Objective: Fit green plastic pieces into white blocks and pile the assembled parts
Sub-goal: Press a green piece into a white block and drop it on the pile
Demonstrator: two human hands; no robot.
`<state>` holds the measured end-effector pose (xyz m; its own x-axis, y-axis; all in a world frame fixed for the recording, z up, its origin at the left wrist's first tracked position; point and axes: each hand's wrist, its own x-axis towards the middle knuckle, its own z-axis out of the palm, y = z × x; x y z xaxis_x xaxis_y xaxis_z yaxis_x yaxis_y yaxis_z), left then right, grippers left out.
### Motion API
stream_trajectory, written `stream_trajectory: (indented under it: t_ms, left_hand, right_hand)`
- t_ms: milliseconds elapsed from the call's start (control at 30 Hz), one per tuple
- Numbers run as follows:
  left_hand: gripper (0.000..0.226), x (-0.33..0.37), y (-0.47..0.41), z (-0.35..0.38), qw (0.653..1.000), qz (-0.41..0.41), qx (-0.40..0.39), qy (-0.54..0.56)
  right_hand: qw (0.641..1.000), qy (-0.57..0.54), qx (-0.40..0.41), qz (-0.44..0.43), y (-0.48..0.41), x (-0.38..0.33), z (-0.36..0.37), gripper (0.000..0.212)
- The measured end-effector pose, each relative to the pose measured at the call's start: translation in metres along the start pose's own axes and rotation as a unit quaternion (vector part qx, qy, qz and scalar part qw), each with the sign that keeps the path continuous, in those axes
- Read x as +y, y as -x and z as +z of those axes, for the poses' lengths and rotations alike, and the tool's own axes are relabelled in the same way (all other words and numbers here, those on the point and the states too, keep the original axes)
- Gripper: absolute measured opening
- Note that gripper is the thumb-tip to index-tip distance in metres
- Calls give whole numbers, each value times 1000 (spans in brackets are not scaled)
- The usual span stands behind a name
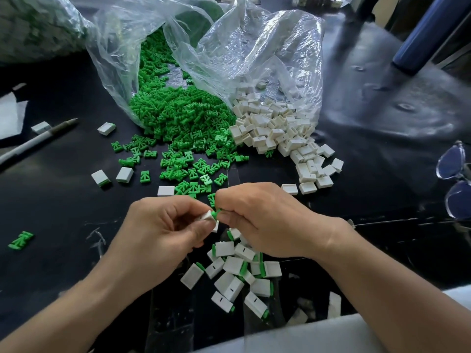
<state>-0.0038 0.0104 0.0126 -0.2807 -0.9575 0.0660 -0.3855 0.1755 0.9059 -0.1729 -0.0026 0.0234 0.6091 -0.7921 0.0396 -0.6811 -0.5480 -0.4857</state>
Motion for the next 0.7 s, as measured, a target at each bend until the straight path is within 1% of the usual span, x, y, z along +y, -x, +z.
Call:
stream_trajectory:
  t_ms: [67,100,167,233,300,367,400,467,533,567,700]
  left_hand:
    - [22,-1,2,1,999,23,3,-46]
    - [20,-1,3,1,997,38,5,-62]
    - [6,-3,3,1,993,68,-8,-100]
    - [6,-3,4,0,983,92,-31,-156]
    - [7,-2,3,0,975,112,-41,-185]
    - [2,-1,1,-2,984,89,-22,-152]
    - [7,1,1,-2,991,66,-7,-112]
    - [8,3,-1,0,1000,22,10,-11]
    - [10,6,-1,1,997,-16,4,78]
    - [14,7,-1,1,994,-28,4,106]
    - [18,10,-2,2,988,-45,16,146]
  right_hand:
    - [999,48,-19,-11,0,0,-1,26]
    - [998,62,-25,-17,0,0,-1,26]
    - [996,75,-33,-30,1,0,-1,25]
    - [993,100,-50,-43,1,-2,0,25]
    - [990,123,-52,-56,1,-3,2,27]
    - [996,75,-28,-35,0,-3,2,24]
    - [999,42,-11,-22,0,-1,1,22]
    - [1000,-4,25,-15,0,0,0,20]
    - [997,-49,61,-16,1,1,0,20]
    - [994,-75,75,-12,1,1,0,20]
    - [985,-143,97,20,0,1,4,21]
